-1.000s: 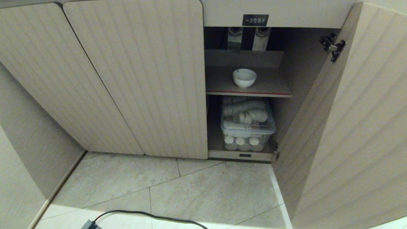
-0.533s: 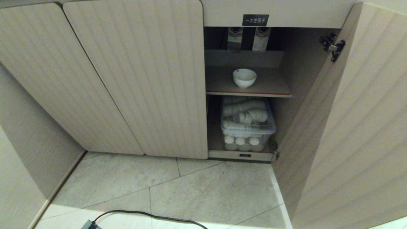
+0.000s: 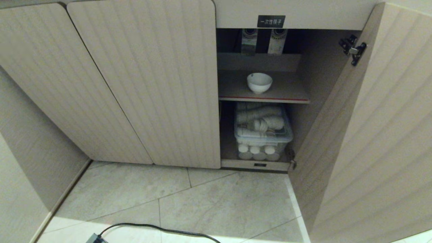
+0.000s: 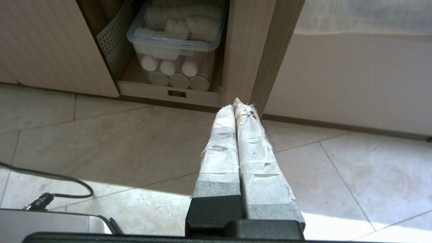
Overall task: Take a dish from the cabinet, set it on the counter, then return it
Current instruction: Close the cabinet door
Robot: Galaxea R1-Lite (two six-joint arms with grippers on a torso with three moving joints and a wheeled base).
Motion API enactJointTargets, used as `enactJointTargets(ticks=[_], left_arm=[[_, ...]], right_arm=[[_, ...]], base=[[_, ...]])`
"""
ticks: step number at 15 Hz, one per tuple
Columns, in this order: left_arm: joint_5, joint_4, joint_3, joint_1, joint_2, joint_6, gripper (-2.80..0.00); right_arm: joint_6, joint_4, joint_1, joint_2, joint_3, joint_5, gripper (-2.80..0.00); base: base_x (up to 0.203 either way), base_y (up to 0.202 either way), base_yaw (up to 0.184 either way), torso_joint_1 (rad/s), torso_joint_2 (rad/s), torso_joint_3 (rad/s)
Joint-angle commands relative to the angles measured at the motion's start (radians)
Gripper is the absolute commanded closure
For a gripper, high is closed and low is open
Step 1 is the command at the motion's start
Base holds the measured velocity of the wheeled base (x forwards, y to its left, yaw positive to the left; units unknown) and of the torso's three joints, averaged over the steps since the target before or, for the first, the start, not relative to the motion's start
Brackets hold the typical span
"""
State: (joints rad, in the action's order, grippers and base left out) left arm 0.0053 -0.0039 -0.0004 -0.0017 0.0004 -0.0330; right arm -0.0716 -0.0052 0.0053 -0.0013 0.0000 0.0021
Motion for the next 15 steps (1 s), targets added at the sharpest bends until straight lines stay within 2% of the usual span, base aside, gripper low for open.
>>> enactJointTargets(ticks=[1,5,11,15], left_arm=[[0.0,-0.001,0.0,0.0,0.0,-0.001,0.0],[0.0,-0.001,0.0,0.0,0.0,-0.001,0.0],[-0.001,-0.001,-0.001,0.0,0.0,-0.001,0.0],[0.001,-0.001,0.0,0.0,0.0,-0.001,0.0]], right_arm=[[-0.001,-0.034,0.001,0.008,-0.001,0.002,0.0],[0.006,-0.158,-0.003,0.051,-0.021,0.002,0.0],[0.001,-0.168,-0.005,0.053,-0.143,0.002,0.0],[-0.091,-0.172,-0.005,0.041,-0.173,0.0,0.0]], base=[[0.0,0.0,0.0,0.0,0.0,0.0],[0.0,0.0,0.0,0.0,0.0,0.0],[0.0,0.0,0.0,0.0,0.0,0.0],[0.0,0.0,0.0,0.0,0.0,0.0]])
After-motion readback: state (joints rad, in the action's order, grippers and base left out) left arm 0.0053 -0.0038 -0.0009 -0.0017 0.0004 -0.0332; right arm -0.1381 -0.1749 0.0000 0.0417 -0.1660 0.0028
